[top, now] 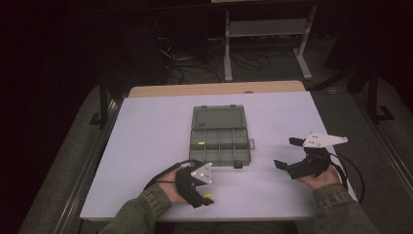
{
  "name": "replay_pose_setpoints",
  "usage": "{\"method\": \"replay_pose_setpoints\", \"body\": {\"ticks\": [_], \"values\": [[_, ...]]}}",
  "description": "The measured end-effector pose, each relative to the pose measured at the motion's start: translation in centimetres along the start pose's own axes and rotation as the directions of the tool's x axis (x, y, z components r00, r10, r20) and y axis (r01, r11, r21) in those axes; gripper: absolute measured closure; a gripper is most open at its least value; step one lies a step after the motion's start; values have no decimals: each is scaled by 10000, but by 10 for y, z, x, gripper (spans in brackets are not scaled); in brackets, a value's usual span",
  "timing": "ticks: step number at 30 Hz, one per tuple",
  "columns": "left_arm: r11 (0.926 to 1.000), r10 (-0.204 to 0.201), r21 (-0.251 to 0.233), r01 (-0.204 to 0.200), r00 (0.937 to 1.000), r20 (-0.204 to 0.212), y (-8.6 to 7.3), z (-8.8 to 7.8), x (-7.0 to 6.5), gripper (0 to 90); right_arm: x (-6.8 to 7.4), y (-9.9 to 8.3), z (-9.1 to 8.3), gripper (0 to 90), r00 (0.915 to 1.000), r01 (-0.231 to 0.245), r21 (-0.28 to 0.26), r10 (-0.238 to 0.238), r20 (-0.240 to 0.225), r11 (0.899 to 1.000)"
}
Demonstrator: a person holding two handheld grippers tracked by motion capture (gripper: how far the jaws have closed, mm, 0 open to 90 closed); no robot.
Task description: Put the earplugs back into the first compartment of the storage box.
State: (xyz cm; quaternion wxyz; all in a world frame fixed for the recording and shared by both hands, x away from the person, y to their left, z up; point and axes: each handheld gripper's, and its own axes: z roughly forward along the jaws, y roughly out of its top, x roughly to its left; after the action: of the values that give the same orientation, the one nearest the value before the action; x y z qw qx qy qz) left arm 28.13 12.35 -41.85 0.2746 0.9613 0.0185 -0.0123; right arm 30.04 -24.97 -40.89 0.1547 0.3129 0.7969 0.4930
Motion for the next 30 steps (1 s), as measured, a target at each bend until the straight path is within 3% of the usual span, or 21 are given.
{"method": "replay_pose_setpoints", "body": {"ticks": [14, 20, 25, 30], "values": [[9982, 372, 453, -383, 9990, 243, 0, 7, -3, 657, 0, 0, -2, 0, 10000, -7, -61, 7, 34, 10000], [9988, 99, 485, -114, 9995, 293, 0, 8, 0, 779, -1, 0, -3, 0, 9999, -151, -143, 151, 8, 9998], [9983, 128, 564, -148, 9993, 360, 3, 4, 1, 805, 0, 0, -2, 0, 9999, -111, -82, 111, 1, 9999], [9996, 134, 232, -142, 9993, 354, 8, -10, 5, 808, 0, 0, -3, 0, 9999, -170, -116, 170, 21, 9998]]}}
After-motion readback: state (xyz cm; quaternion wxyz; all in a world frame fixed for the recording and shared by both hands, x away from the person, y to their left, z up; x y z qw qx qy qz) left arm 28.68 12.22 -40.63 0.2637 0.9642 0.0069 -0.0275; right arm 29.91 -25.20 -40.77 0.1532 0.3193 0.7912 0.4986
